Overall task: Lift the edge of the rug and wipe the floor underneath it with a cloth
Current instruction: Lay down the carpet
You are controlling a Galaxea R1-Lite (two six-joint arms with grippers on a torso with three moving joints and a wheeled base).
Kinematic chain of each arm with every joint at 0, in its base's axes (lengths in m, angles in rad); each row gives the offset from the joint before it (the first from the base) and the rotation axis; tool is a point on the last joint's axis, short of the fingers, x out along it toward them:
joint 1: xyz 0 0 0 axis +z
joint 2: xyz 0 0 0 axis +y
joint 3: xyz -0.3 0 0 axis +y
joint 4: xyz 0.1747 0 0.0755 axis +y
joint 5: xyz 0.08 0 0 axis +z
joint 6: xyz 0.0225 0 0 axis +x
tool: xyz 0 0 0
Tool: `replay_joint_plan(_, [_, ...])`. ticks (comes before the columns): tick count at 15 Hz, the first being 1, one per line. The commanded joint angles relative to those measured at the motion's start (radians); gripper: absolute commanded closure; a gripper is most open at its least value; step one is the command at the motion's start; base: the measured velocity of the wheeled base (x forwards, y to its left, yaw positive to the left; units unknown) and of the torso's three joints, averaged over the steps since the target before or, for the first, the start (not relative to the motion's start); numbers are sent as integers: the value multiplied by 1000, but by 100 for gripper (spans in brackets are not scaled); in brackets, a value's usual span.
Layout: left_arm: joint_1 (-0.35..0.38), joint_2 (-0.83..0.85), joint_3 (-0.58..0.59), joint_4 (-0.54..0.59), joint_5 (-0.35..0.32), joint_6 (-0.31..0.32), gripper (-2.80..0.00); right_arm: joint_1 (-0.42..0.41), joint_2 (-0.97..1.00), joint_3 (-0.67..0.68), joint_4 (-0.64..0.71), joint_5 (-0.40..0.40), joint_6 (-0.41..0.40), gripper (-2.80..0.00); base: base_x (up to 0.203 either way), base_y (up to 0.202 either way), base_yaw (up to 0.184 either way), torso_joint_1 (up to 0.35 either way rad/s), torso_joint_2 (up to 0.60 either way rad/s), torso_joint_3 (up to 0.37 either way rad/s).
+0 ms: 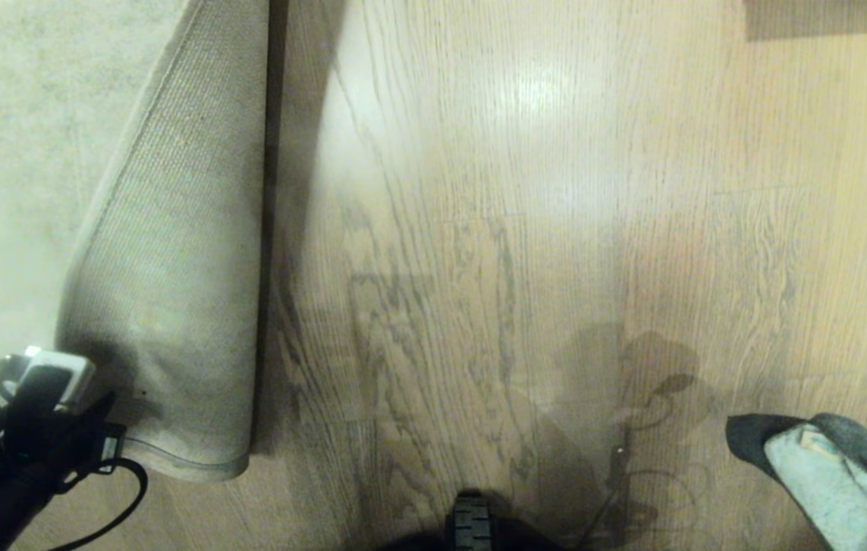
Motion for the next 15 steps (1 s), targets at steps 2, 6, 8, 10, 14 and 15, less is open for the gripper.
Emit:
replay_joint_plan(2, [0, 4, 0, -41, 0, -10, 0, 0, -9, 0, -1, 0, 0, 0, 0, 0, 0, 0, 0, 0])
replay_joint_plan(6, [-4, 5, 0, -40, 1, -39, 0, 0, -9, 0, -1, 0, 0, 0, 0, 0, 0, 0, 0, 0])
replay_joint_plan(8, [-3, 4, 0, -43, 1, -55, 0, 0, -10, 0, -1, 0, 0, 0, 0, 0, 0, 0, 0, 0])
replay_joint_plan(10, [-3, -4, 0, -42, 1, -88, 0, 0, -9, 0, -1, 0, 0, 0, 0, 0, 0, 0, 0, 0])
replay_joint_plan(14, [-6, -26, 0, -43, -1, -95, 0, 0, -9, 0, -1, 0, 0, 0, 0, 0, 0, 0, 0, 0])
replay_joint_plan(15, [-8, -41, 0, -41, -2, -102, 0, 0, -10, 0, -1, 0, 0, 0, 0, 0, 0, 0, 0, 0])
